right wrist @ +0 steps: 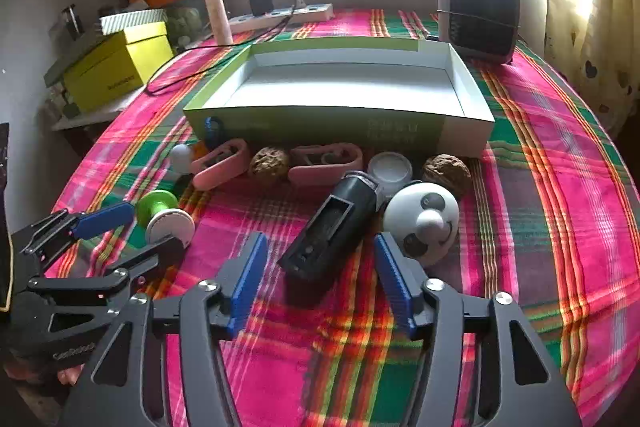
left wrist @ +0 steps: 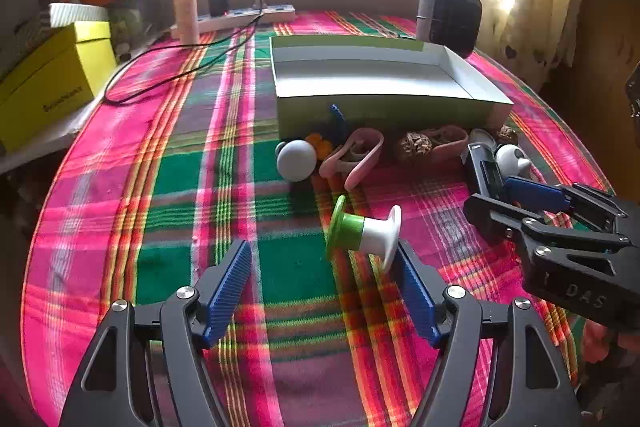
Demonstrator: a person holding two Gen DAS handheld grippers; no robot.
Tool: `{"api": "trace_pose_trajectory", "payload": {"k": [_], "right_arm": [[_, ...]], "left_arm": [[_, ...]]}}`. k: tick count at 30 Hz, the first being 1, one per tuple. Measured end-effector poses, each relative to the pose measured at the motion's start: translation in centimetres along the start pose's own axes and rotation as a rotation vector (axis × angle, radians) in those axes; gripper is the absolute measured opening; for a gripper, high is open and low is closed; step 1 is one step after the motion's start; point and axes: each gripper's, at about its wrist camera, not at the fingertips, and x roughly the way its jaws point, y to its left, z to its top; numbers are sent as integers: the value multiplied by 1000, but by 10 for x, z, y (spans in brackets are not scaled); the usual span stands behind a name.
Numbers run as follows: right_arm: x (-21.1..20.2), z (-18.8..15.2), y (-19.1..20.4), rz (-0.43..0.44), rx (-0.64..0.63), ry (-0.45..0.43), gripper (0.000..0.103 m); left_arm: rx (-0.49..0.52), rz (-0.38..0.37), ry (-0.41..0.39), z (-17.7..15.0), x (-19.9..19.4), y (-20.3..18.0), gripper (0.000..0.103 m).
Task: Organize objects
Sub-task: 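Close left tool on the spool while right tool closes on the black device, then lift and carry the spool and black device over the white box with both tools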
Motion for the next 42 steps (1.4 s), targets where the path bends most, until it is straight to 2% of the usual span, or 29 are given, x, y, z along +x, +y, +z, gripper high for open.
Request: {"api": "trace_pose_trajectory", "payload": {"k": [6,11,15,29,42], "right_arm": [[4,4,0,-14,-2,-2,50],[6,5,2,-21,-6,-1,49],[6,5,0,-36,-6,-1,31],[6,5,-2,-22,-10,0,29],[3,3,0,2,-26,-8,29]], "left_arm": [[1,-4,6,9,6,0,72],[1,-1,9,13,10,0,71],[-2,4,8,15,11,-1,60],[-35,-4,7,21,14,2,30],[-51,-21,3,21,9,-2,30]]}}
